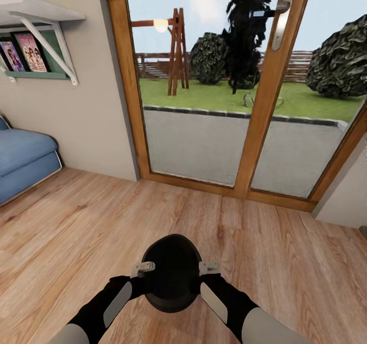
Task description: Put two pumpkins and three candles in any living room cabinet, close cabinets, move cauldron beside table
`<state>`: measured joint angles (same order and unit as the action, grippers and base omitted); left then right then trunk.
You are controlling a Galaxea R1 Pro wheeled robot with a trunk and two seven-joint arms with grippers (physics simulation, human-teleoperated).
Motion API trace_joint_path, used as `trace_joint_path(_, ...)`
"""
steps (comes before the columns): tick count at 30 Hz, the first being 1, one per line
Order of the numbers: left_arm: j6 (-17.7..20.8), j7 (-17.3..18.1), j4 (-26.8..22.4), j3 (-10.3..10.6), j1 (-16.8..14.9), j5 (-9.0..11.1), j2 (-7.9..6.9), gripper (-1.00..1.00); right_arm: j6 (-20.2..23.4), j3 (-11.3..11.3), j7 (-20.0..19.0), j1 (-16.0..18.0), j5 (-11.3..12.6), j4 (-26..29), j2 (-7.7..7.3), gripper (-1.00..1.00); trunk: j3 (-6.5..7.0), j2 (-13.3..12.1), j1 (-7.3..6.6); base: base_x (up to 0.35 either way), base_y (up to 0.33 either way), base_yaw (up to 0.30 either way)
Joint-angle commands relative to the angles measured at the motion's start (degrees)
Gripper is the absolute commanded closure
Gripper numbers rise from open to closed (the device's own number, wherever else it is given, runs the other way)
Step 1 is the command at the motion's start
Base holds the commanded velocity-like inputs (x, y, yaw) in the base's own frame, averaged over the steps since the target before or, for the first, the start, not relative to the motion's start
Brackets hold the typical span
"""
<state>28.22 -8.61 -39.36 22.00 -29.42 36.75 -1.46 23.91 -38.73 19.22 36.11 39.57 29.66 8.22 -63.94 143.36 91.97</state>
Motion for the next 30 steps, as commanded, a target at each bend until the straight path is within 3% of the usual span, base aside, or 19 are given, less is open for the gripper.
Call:
trace_joint_path(1, 0.2, -0.5, -0.1, 0.2, 0.0, 0.3, -0.12, 1.00, -0.1, -0.1, 0.5, 0.1, 0.3, 1.3, -0.05, 1.00, 0.18, 0.0, -0.04, 0.000, 0.000, 0.000)
trace_joint_path(11, 0.2, -0.5, -0.1, 0.2, 0.0, 0.3, -0.12, 1.00, 0.0, -0.1, 0.5, 0.1, 0.3, 1.4, -0.05, 1.00, 2.39, -0.1, -0.30, 0.000, 0.000, 0.000)
trace_joint_path(16, 0.2, -0.5, -0.1, 0.2, 0.0, 0.3, -0.12, 1.00, 0.0, -0.1, 0.5, 0.1, 0.3, 1.4, -0.05, 1.00, 3.29, -2.1, -1.40, 0.000, 0.000, 0.000)
trace_joint_path(30, 0.2, -0.5, -0.1, 0.2, 0.0, 0.4, -0.21, 1.00, 0.0, -0.1, 0.6, 0.1, 0.3, 1.5, -0.05, 1.00, 3.29, -2.1, -1.40, 0.013, 0.000, 0.213)
